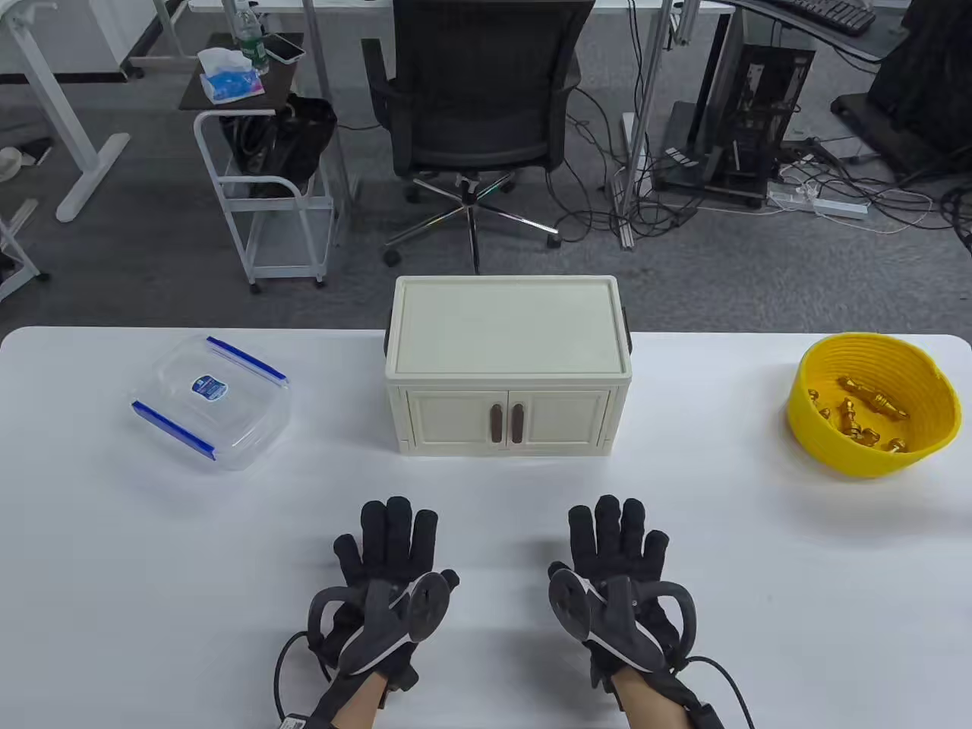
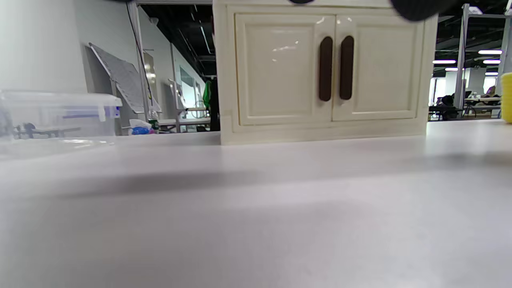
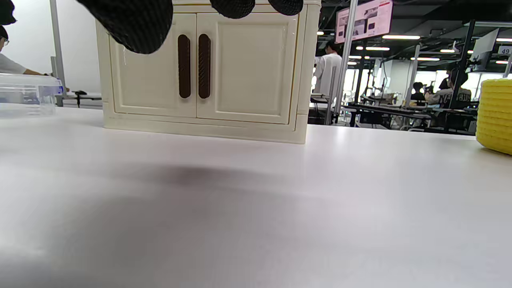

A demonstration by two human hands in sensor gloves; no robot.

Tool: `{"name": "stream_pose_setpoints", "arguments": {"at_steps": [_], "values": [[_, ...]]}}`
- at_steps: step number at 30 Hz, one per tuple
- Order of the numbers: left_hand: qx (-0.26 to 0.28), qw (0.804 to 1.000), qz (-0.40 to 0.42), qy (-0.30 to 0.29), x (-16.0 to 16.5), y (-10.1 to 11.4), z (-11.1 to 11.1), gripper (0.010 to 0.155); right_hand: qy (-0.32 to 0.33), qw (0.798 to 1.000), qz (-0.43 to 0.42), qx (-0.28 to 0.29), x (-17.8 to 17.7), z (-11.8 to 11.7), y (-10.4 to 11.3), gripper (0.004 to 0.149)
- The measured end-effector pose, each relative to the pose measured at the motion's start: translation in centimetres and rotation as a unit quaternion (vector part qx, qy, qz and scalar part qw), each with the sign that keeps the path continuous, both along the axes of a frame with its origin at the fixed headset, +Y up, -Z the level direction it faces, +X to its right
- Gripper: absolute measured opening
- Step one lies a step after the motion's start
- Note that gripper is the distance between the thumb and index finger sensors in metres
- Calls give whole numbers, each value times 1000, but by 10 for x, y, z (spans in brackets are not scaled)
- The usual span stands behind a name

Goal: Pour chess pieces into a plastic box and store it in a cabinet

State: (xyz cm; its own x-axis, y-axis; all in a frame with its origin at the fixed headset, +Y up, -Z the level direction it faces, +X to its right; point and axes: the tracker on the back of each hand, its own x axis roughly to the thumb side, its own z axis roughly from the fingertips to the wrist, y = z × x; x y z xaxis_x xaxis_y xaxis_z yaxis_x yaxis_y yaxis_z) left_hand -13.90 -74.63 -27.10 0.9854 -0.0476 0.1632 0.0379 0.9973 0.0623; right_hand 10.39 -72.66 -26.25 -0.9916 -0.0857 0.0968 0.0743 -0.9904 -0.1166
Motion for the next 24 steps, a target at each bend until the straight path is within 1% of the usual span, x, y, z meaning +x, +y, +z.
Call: {"name": "stream_pose_setpoints", "arguments": {"at_steps": [4,18,24], "values": [[-5,1000,21,3,-2,1,-1,76,-1,1000,-9,-1,2,-1,0,77],[-2,1000,29,5,-5,2,-1,76,-7,1000,-6,0,4,1,-1,77],[4,999,49,5,-7,8,1,76,-14,1000,-14,8,6,1,2,76]]}}
